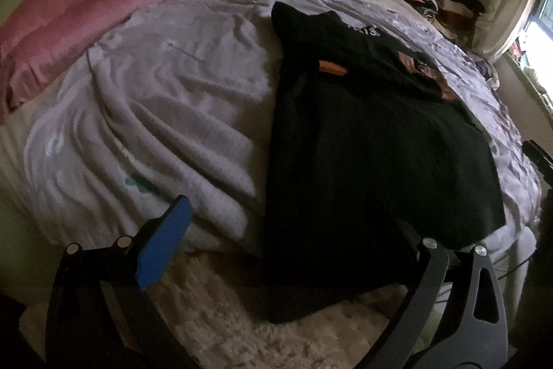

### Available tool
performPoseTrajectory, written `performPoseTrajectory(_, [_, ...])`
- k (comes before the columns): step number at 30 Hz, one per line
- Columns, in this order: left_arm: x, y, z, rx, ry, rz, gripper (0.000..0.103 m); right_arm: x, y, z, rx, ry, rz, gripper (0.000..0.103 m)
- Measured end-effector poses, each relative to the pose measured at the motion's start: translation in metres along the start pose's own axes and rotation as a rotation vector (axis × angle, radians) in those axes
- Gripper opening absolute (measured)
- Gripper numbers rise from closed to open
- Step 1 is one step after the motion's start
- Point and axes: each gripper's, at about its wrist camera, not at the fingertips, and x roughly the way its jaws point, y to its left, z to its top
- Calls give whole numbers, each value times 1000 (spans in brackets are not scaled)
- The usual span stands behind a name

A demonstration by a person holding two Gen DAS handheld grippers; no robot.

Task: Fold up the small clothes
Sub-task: 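Move both tools down to the shirt hem, then grasp the shirt hem with the left tool while the right tool grasps it too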

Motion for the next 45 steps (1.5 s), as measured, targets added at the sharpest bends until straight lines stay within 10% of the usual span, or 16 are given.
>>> performPoseTrajectory(14, [15,3,-29,-31,117,-90,32,0,-2,-22,-12,56,9,98])
performPoseTrajectory(33, [34,-11,-34,-6,144,-86,22,4,-3,-74,-22,251,126,97])
performPoseTrajectory(37, [33,-8,-33,-15,140,-94,20,13,-6,-84,-1,313,145,67])
performPoseTrajectory(42, [33,-8,-33,-20,134,-96,19,28,-12,-97,11,366,116,57])
performPoseTrajectory(45, [33,-8,-33,-22,131,-96,15,27,-12,-98,10,357,133,29])
